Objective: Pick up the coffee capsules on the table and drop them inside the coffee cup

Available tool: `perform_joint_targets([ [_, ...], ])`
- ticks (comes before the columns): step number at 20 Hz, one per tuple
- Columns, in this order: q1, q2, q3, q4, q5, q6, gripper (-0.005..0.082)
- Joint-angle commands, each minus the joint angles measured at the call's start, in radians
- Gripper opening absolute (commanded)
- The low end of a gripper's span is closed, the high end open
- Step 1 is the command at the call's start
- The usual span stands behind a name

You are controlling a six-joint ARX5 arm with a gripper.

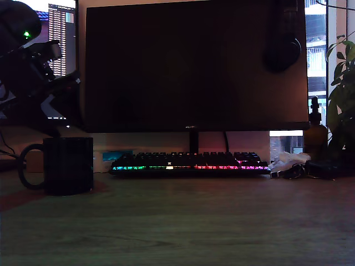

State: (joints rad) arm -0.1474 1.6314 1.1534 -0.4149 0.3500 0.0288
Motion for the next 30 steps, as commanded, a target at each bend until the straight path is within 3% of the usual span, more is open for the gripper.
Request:
perform_joint_targets([
  [1, 0.003, -0.038, -0.001, -0.011, 0.038, -0.002, 0.0286],
  [4, 0.003, -0.09, -0.001, -0.029, 0.08, -0.003, -0.0022],
  [7, 0.0, -0.156, -0.001, -0.091, 0.085, -0.022, -0.0019],
  [14, -0.024, -0.282, -0.002, -0.229, 0.095, -0.019, -0.0019],
  [19, -0.03, -0.325, -0.01, -0.25, 0.109, 0.029, -0.0019],
  [30, -0.035, -0.57, -0.38, 0.121, 0.206, 0.031, -0.0019],
])
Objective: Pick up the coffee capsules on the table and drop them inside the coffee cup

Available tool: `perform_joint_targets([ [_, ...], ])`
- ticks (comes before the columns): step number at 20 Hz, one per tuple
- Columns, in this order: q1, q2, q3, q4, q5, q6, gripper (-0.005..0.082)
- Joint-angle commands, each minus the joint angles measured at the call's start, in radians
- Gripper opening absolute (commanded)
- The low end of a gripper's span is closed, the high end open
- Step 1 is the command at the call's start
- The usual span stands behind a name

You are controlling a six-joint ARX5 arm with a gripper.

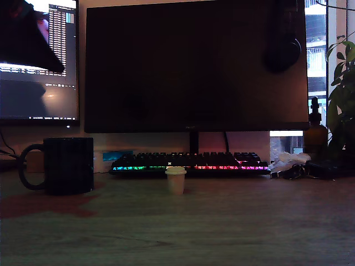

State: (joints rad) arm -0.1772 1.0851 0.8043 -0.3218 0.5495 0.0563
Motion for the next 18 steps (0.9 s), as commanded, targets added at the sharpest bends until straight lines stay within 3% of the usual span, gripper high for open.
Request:
perform_joint_targets([
  [1, -0.008, -0.043, -0.054, 0.045, 0.011, -0.002, -0.0019],
  [7, -0.04, -0.111, -0.123, 0.114, -0.01, -0.008, -0.0019],
  [8, -0.056, -0.112, -0.138, 0.151, -0.016, -0.032, -0.0019],
  [9, -0.076, -0.112, -0.16, 0.19, -0.042, -0.061, -0.002],
  [12, -0.153, -0.114, -0.217, 0.264, -0.13, -0.064, -0.002],
  [18, -0.27, -0.117, -0.364, 0.484, -0.181, -0.075, -0.0019],
])
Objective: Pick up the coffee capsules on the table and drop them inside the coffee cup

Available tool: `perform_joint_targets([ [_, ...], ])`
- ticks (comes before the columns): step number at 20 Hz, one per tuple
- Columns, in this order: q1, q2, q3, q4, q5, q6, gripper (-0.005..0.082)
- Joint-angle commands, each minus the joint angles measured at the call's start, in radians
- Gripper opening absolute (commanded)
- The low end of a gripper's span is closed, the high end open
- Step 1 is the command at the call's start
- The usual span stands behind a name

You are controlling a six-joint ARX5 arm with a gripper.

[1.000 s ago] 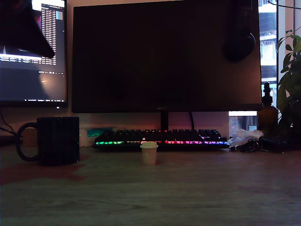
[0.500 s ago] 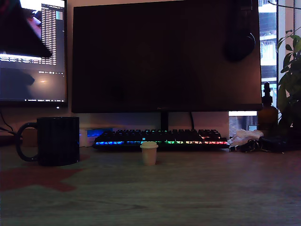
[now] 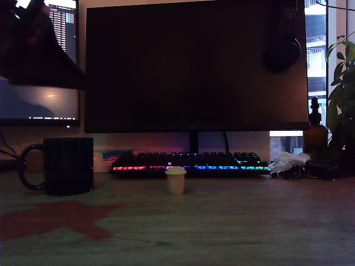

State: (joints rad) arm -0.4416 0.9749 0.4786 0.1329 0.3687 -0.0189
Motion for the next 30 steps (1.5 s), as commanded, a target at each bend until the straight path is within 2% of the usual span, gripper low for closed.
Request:
perform_joint_targets([
  [1, -0.015, -0.006, -0.068, 0.097, -0.003, 0.0, -0.002],
  [3, -0.023, -0.006, -0.12, 0.182, -0.013, 0.001, -0.002],
  [6, -0.026, -0.006, -0.171, 0.236, -0.011, 0.021, -0.0019],
  [14, -0.026, 0.055, -0.18, 0.257, -0.01, 0.022, -0.0017],
  [15, -0.026, 0.069, -0.18, 0.264, -0.009, 0.023, 0.0016],
  [16, -0.026, 0.088, -0.18, 0.28, -0.002, 0.024, 0.0113],
  [18, -0.029, 0.136, -0.18, 0.323, 0.019, 0.028, 0.0463],
  [19, -0.032, 0.161, -0.18, 0.34, 0.019, 0.03, 0.0549],
  [23, -0.033, 0.254, -0.18, 0.417, 0.019, 0.05, 0.0553],
  [30, -0.033, 0.356, -0.179, 0.528, 0.018, 0.053, 0.0553],
])
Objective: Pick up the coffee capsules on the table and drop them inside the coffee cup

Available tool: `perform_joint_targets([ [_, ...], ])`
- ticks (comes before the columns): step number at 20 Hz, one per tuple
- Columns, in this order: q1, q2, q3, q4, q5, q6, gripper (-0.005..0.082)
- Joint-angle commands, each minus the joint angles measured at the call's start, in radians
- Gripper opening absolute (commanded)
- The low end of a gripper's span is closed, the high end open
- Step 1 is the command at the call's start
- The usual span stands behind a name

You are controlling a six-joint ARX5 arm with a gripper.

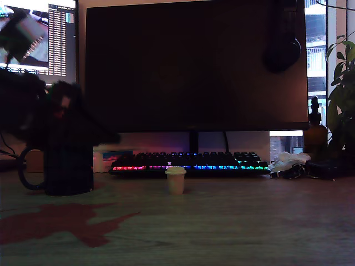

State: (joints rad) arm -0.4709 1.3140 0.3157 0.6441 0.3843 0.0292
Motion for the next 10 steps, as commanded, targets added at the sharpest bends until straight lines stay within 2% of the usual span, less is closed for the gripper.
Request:
perform_joint_targets([
  [1, -0.003, 0.026, -0.016, 0.025, -0.001, 0.005, 0.0553],
  [7, -0.003, 0.072, -0.015, 0.052, -0.011, 0.007, 0.0553],
  [10, -0.003, 0.139, -0.014, 0.129, -0.008, 0.006, 0.0552],
])
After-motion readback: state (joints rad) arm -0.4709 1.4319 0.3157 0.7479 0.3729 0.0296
